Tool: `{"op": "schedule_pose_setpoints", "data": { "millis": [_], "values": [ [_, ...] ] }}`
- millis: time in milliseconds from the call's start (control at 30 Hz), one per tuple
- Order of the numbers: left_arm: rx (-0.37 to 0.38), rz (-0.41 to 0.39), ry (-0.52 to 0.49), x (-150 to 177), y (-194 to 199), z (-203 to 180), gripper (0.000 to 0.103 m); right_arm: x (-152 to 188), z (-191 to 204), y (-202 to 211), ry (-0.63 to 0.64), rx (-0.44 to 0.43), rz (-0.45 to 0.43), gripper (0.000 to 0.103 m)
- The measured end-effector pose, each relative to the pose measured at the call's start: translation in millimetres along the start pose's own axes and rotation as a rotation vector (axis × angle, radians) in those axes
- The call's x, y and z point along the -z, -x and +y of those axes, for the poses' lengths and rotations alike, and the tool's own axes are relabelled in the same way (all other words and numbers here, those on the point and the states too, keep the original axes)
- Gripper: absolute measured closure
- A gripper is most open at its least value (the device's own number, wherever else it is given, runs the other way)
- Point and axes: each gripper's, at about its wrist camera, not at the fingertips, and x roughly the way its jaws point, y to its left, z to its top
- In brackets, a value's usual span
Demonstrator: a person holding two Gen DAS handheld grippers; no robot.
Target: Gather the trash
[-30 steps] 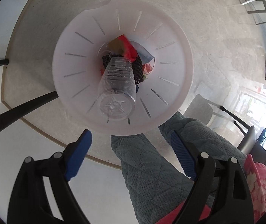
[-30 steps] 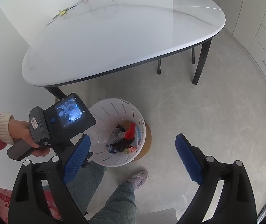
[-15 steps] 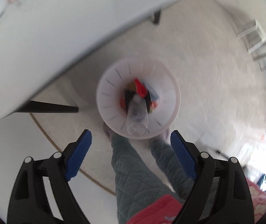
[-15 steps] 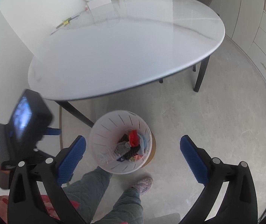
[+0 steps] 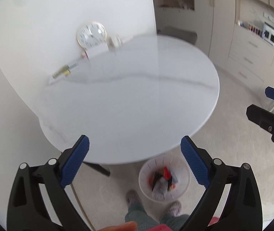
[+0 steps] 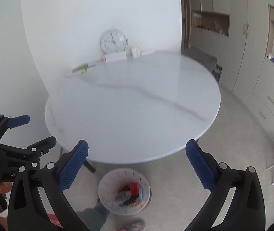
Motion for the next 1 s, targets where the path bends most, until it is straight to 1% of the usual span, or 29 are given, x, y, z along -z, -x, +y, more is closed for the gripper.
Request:
{"op": "schedule_pose_setpoints", "data": {
  "millis": [33,100,233,333,467,600,733,833,1000],
  "values": [
    [-0.004,-0.025,0.007,-5.8,8.2,2.9,0.008,-10.3,0.8,10.7,0.001,0.002,-0.033,0.002],
    [-0.007,-0.092,0.036,-18.2,29.1,10.0,0.008,-26.1,3.4,27.1,0.007,0.002,-0.086,0.002],
    [-0.021,-0.187,0.066,-39.4,59.5,21.8,0.008,-56.9,10.4,60.1,0.033,0.024,-0.199,0.002],
    [-0.041,-0.231,0.083,-50.0,76.7,28.4,0.008,-74.8,15.8,81.0,0.046,0.055,-0.269,0.002],
    [-0.076,-0.277,0.1,-58.7,92.8,36.1,0.008,-88.0,17.2,100.5,0.029,0.064,-0.332,0.002],
    [-0.116,-0.291,0.108,-59.7,92.2,39.0,0.008,-90.3,20.1,106.3,0.018,0.067,-0.349,0.002],
    [-0.092,-0.265,0.132,-55.9,88.8,41.2,0.008,-86.8,25.7,102.7,0.03,0.077,-0.345,0.002],
    [-0.102,-0.261,0.139,-52.1,89.2,43.2,0.008,-84.7,28.5,98.5,0.03,0.075,-0.345,0.002],
    [-0.084,-0.254,0.169,-48.9,92.5,46.3,0.008,-81.0,29.9,103.7,0.026,0.073,-0.341,0.002]
  ]
}}
